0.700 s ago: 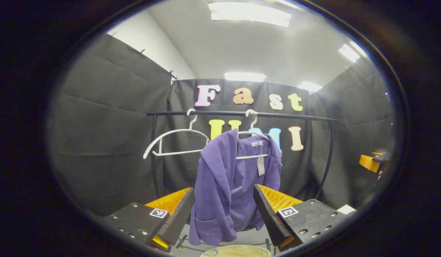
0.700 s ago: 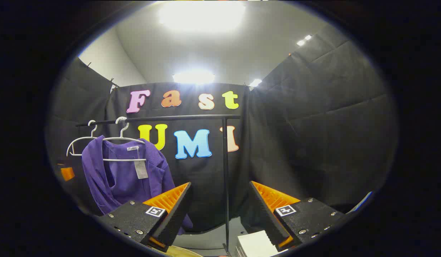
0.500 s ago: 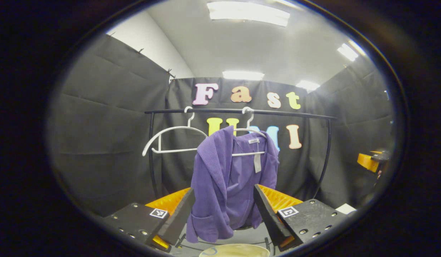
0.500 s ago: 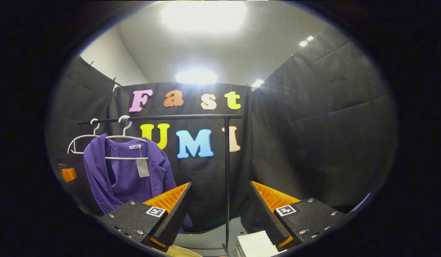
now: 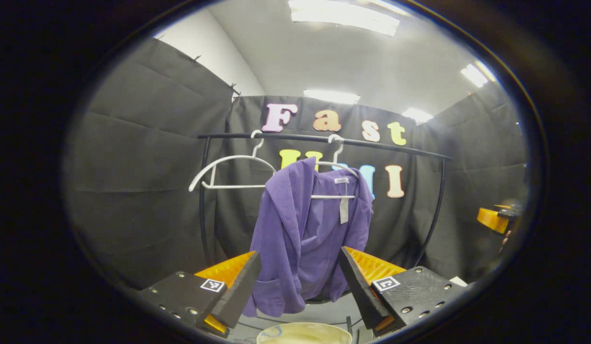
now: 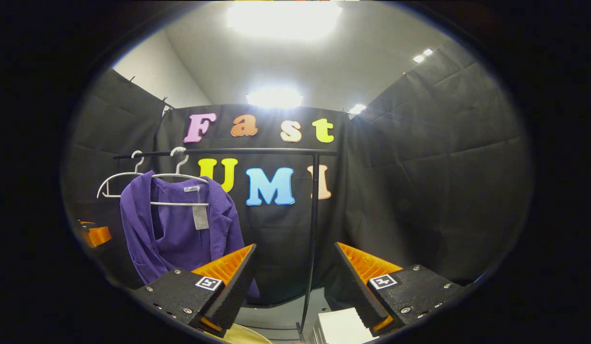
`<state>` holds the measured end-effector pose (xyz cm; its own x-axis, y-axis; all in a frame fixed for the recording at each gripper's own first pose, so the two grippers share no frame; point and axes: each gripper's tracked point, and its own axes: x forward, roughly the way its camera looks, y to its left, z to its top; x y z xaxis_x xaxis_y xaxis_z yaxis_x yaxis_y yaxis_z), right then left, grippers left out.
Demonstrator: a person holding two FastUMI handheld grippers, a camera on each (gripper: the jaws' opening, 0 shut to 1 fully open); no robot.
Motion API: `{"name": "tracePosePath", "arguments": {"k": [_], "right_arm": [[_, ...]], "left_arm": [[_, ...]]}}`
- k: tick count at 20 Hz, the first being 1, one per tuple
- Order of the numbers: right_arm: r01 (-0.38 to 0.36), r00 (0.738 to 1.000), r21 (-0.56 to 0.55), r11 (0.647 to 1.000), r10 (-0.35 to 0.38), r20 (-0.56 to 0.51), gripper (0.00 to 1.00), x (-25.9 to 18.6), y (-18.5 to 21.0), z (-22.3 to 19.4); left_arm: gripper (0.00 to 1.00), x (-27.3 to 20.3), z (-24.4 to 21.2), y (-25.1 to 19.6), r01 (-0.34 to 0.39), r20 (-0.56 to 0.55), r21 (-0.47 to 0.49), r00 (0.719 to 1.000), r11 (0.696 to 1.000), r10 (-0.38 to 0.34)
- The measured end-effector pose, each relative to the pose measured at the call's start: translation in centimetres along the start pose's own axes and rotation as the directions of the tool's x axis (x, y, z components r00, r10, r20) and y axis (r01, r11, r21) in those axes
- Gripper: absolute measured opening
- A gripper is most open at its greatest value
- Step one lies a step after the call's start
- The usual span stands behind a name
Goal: Grasp the clothes on the hanger with both hands and then place them into the laundry hamper below.
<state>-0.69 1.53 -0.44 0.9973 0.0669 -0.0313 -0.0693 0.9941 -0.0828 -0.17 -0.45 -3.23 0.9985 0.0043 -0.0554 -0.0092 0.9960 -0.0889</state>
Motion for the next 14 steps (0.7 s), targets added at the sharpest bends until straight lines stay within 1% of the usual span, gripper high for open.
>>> {"name": "tracePosePath", "arguments": {"k": [1,2,8,10,11,14], "right_arm": [[-0.012,1.0,-0.004,1.0,0.012,-0.006,0.96,0.1,0.6,-0.1],[-0.027,1.0,-0.004,1.0,0.027,-0.012,0.96,0.1,1.3,-0.1],[-0.125,0.992,0.0,0.992,0.125,-0.037,0.96,1.3,6.0,0.5],[-0.163,0.986,-0.002,0.987,0.163,-0.026,0.96,2.0,7.9,2.0],[-0.188,0.982,0.005,0.982,0.188,-0.025,0.96,2.5,9.2,2.6],[-0.249,0.968,-0.018,0.968,0.249,0.004,0.96,4.7,12.3,5.6]], "left_arm": [[1.0,-0.1,-0.3,0.2,-0.004,-0.003,-0.008,1.0,1.0,0.004],[0.95,-0.2,-0.5,0.5,-0.009,-0.005,-0.013,1.0,1.0,0.009],[0.95,-0.9,-0.7,3.0,-0.046,-0.018,-0.011,0.999,0.999,0.046],[1.0,-0.8,-0.1,3.8,-0.058,-0.014,-0.008,0.998,0.998,0.058],[0.95,-0.9,0.1,4.1,-0.063,-0.019,-0.009,0.998,0.998,0.063],[0.95,-0.5,1.6,4.3,-0.058,-0.019,-0.023,0.998,0.998,0.057]]}}
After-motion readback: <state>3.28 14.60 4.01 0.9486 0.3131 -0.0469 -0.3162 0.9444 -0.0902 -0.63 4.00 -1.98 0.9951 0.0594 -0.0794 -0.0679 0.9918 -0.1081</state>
